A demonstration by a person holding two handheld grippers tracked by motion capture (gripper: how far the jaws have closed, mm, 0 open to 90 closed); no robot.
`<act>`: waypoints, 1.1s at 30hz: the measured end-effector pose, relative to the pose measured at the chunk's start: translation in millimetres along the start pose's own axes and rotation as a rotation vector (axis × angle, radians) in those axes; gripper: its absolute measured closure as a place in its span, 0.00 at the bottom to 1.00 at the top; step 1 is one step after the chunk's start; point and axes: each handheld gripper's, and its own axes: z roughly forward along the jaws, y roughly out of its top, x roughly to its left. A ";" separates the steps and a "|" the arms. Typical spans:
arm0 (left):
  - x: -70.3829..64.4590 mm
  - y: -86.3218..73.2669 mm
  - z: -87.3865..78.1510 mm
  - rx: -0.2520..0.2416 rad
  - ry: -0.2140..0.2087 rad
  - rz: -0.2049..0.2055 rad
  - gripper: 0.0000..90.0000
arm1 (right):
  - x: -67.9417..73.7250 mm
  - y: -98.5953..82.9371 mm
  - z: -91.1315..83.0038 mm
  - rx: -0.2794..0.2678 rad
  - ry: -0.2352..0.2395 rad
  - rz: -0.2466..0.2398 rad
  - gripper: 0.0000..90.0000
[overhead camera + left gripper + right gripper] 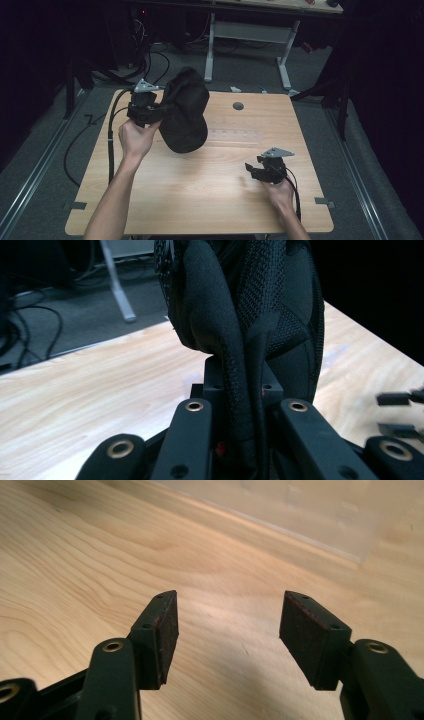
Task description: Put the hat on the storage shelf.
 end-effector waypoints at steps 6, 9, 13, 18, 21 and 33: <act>-1.0 11.3 10.8 -0.027 0.048 0.028 0.91 | -8.3 -16.0 7.4 0.015 -0.058 0.033 0.41; -0.2 14.8 18.0 -0.031 0.074 0.040 0.91 | -12.2 -20.8 10.6 0.024 -0.066 0.052 0.40; 1.8 18.4 27.0 -0.039 0.106 0.051 0.91 | -16.4 -25.9 12.6 0.009 -0.072 0.068 0.39; 0.9 20.2 36.7 -0.049 0.145 0.085 0.91 | -15.0 -26.4 13.5 0.011 -0.112 0.056 0.38; -0.3 20.7 42.9 -0.051 0.164 0.102 0.91 | -10.8 -26.1 14.1 0.015 -0.142 0.019 0.37; -8.4 16.6 66.8 -0.040 0.219 0.171 0.91 | -7.1 -26.5 13.9 0.010 -0.153 -0.008 0.37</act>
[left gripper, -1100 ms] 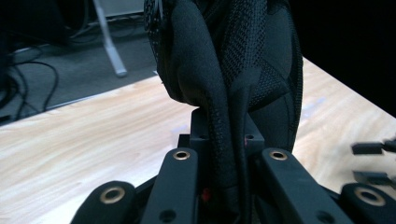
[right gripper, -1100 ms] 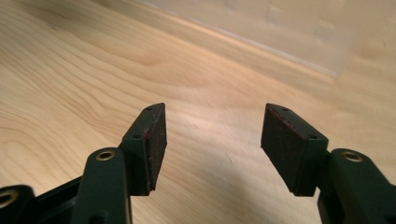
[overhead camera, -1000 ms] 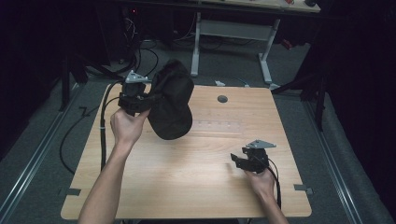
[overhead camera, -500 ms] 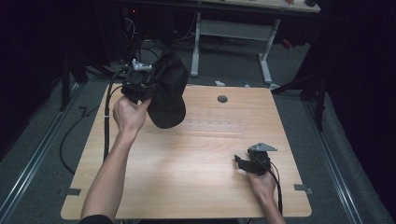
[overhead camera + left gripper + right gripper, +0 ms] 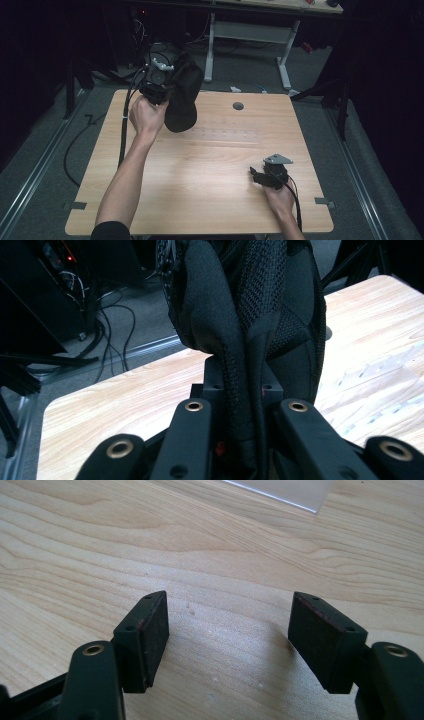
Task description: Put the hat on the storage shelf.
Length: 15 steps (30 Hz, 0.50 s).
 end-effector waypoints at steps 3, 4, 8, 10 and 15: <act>-2.8 -1.9 3.3 0.008 0.010 0.014 0.91 | 0.4 -0.1 -0.3 0.000 -0.001 0.000 0.37; -3.5 -2.6 4.6 0.010 0.014 0.018 0.91 | 0.5 -0.1 -0.4 0.001 0.000 0.000 0.37; -6.1 -5.3 9.1 0.015 0.037 0.038 0.91 | 0.5 -0.1 -0.4 0.001 0.002 0.001 0.37; -6.9 -6.9 11.5 0.022 0.047 0.049 0.91 | 0.5 -0.1 -0.4 0.001 0.002 0.001 0.37; -8.2 -10.3 15.4 0.036 0.055 0.050 0.91 | 0.3 -0.1 -0.2 0.000 0.002 0.001 0.37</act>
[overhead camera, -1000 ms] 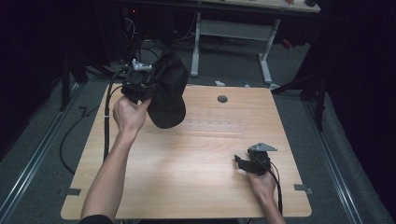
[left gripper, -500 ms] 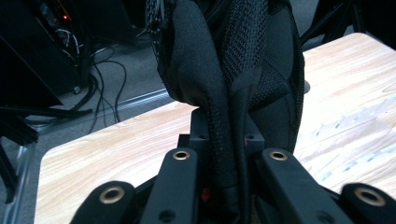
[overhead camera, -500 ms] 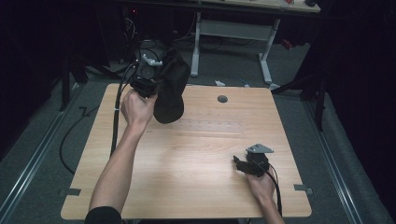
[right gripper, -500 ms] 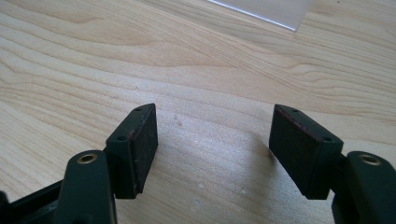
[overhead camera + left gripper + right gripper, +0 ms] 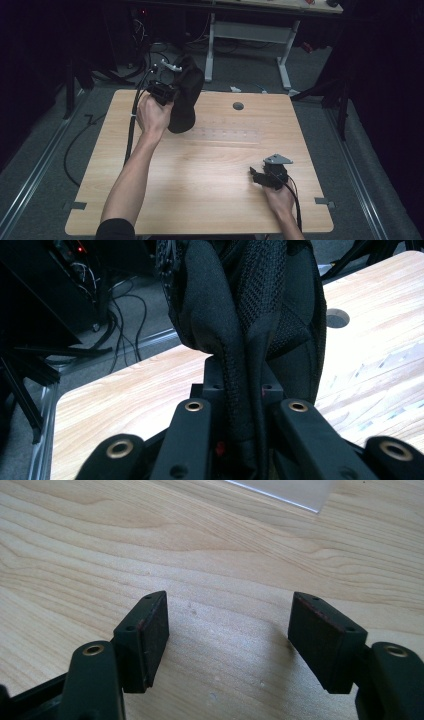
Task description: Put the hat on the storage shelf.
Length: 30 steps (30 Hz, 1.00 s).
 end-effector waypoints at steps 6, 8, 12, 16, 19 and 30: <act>-3.0 -3.6 4.1 0.007 0.021 0.009 0.90 | -0.2 0.0 0.1 -0.001 0.000 -0.003 0.37; -3.3 -3.3 4.7 0.009 0.031 0.014 0.90 | 0.0 0.0 0.0 0.000 -0.001 -0.001 0.37; -2.6 -3.9 5.8 0.013 0.050 0.021 0.90 | 0.2 0.0 -0.1 0.000 0.000 0.000 0.37; -3.9 -4.6 5.5 0.007 0.047 0.019 0.90 | 0.3 0.0 -0.1 0.000 0.000 -0.002 0.37; -5.8 -6.7 7.1 0.008 0.045 0.011 0.90 | 0.3 0.0 -0.2 0.000 0.001 -0.002 0.37; -3.5 -27.3 11.0 0.024 -0.003 -0.051 0.89 | 0.5 0.0 -0.2 0.001 0.003 -0.002 0.37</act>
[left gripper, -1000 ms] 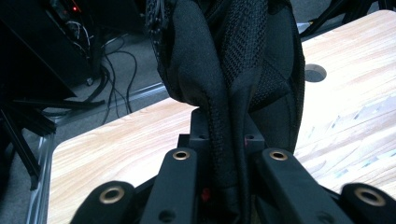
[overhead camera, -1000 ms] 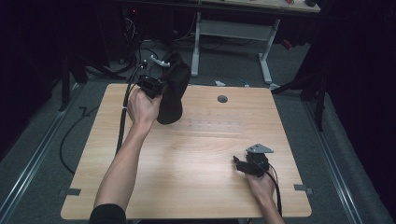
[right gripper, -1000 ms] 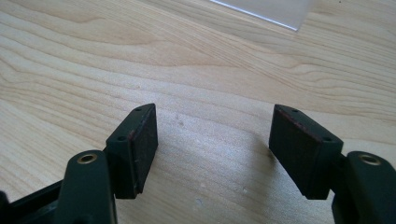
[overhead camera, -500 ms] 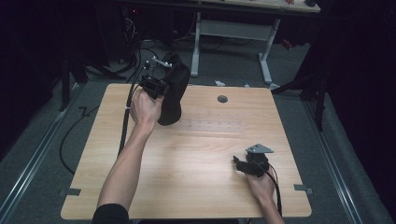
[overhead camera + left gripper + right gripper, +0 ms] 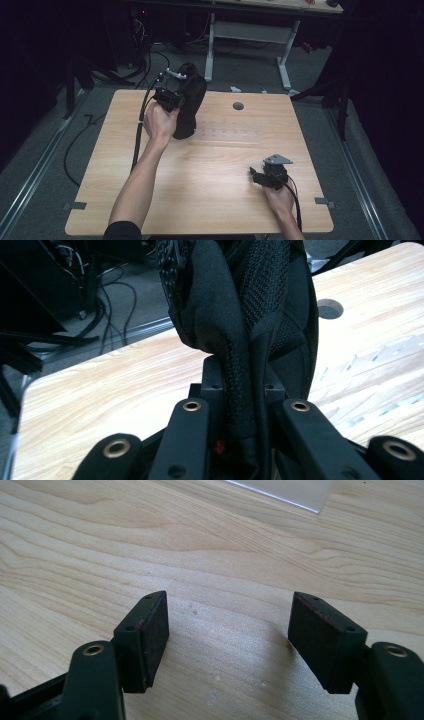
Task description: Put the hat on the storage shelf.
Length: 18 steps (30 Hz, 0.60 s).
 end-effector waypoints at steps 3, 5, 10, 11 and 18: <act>1.9 -4.2 -0.6 -0.003 -0.012 -0.011 0.89 | -0.2 0.0 0.1 0.000 0.001 0.001 0.37; 4.3 -7.2 -0.7 -0.001 -0.025 -0.029 0.88 | -0.3 0.0 0.3 -0.001 0.001 0.004 0.37; 7.7 -8.2 -3.2 0.003 -0.052 -0.048 0.86 | -0.7 0.0 0.4 0.001 0.006 0.005 0.37; 8.0 -8.2 -3.6 0.005 -0.058 -0.053 0.85 | -0.8 0.0 0.4 0.001 0.006 0.005 0.37; 16.7 -8.2 -7.8 0.008 -0.107 -0.127 0.77 | -1.5 0.1 0.6 0.001 0.010 0.006 0.37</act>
